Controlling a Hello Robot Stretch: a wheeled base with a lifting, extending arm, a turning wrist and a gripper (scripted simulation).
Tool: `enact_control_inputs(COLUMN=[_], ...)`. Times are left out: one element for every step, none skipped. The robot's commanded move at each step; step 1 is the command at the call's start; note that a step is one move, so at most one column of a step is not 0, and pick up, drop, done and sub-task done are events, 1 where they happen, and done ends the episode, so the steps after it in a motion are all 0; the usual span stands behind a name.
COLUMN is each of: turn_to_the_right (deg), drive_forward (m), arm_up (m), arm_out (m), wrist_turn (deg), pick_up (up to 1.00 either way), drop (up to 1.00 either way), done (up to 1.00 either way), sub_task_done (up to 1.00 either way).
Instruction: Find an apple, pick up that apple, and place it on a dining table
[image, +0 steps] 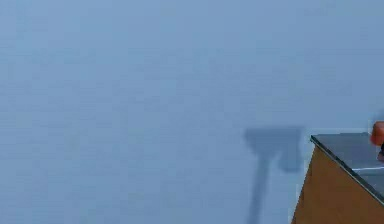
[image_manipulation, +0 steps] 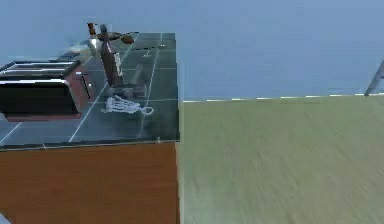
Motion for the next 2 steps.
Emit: enact_control_inputs(turn_to_the_right=[45.0, 21.0], drive_forward=[0.00, 0.00], arm_up=[0.00, 0.00], arm_out=[0.00, 0.00], wrist_turn=[0.0, 0.0], pick_up=[0.00, 0.00], drop=[0.00, 0.00], done=[0.00, 0.00], sub_task_done=[0.00, 0.00])
